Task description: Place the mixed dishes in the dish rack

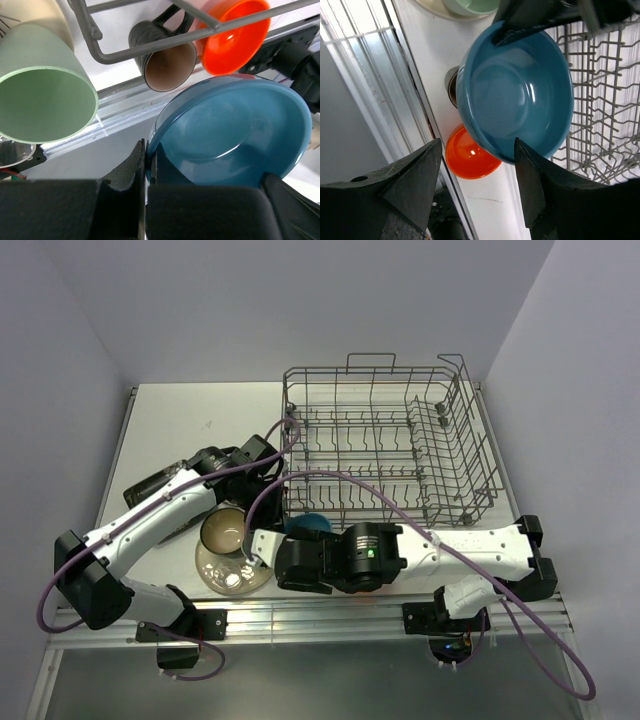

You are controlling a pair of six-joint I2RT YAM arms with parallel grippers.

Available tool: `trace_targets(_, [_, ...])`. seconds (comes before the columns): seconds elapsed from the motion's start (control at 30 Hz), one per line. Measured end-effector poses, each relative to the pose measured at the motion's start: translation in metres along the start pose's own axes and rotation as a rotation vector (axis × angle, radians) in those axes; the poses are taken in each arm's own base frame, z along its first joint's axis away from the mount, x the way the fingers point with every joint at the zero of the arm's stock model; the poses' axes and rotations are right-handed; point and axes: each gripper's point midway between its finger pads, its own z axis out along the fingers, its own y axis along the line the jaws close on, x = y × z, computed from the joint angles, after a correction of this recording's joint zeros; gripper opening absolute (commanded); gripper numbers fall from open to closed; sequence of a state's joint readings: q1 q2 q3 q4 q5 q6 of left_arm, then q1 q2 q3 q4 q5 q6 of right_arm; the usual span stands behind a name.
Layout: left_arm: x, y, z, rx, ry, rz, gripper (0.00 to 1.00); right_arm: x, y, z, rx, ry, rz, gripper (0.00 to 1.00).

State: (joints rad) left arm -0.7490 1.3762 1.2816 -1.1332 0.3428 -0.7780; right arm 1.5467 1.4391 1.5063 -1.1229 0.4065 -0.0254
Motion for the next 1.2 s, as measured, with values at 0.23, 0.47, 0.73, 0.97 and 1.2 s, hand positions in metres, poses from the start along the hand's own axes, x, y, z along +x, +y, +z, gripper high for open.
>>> trace_targets(0.23, [0.007, 0.002, 0.003, -0.013, 0.046, 0.035, 0.0, 0.002, 0.016, 0.018, -0.008, 0.05, -0.08, 0.55])
trace_targets(0.47, [0.01, -0.003, -0.001, 0.004, 0.056, 0.079, 0.0, 0.006, 0.022, 0.027, 0.008, 0.068, -0.153, 0.14])
trace_targets(0.73, [0.005, -0.017, -0.007, 0.061, 0.023, 0.179, 0.3, 0.014, 0.03, 0.037, 0.007, 0.111, -0.214, 0.0])
trace_targets(0.97, [-0.026, -0.04, -0.032, 0.137, -0.091, 0.052, 0.98, -0.002, 0.014, 0.023, 0.072, 0.009, -0.113, 0.0])
trace_targets(1.2, [-0.099, -0.04, -0.113, 0.171, -0.491, -0.11, 0.99, -0.013, -0.015, 0.004, 0.098, -0.09, 0.0, 0.0])
